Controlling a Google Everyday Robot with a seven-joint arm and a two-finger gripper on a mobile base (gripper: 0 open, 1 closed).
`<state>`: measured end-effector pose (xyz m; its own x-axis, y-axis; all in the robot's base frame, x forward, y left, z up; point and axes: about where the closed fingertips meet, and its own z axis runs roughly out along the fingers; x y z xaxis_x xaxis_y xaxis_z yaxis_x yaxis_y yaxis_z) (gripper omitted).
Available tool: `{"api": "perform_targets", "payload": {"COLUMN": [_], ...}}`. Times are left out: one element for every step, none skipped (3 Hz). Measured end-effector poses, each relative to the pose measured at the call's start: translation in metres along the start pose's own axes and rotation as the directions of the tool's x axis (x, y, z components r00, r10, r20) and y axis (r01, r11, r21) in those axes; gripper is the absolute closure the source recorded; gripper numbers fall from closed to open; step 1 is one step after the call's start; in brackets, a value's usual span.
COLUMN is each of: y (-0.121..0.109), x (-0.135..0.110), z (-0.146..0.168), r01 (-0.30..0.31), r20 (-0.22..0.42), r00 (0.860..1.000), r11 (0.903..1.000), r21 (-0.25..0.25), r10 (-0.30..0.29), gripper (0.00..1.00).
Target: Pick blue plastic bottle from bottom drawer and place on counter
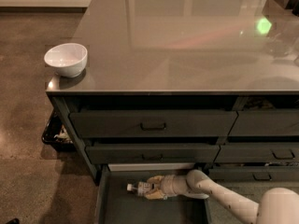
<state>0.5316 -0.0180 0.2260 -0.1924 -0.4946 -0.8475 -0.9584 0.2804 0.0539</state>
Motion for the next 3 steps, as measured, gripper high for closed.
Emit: {"api": "perform_targets", "payload": {"y": [-0.009, -0.004, 0.020], "x": [-0.057, -0.099, -0.134], "z": [-0.044, -0.089, -0.122], "r01": [0.044, 0.058, 0.036], "r20": [0.044, 0.013, -0.032], "r00": [0.998, 0.998, 0.999], "r11": [0.9971, 0.9894, 0.9872], "r21": [0.062, 0.133, 0.155], "r10": [-0.047, -0.060, -0.032], "gripper": [1.00, 1.00, 1.00]}}
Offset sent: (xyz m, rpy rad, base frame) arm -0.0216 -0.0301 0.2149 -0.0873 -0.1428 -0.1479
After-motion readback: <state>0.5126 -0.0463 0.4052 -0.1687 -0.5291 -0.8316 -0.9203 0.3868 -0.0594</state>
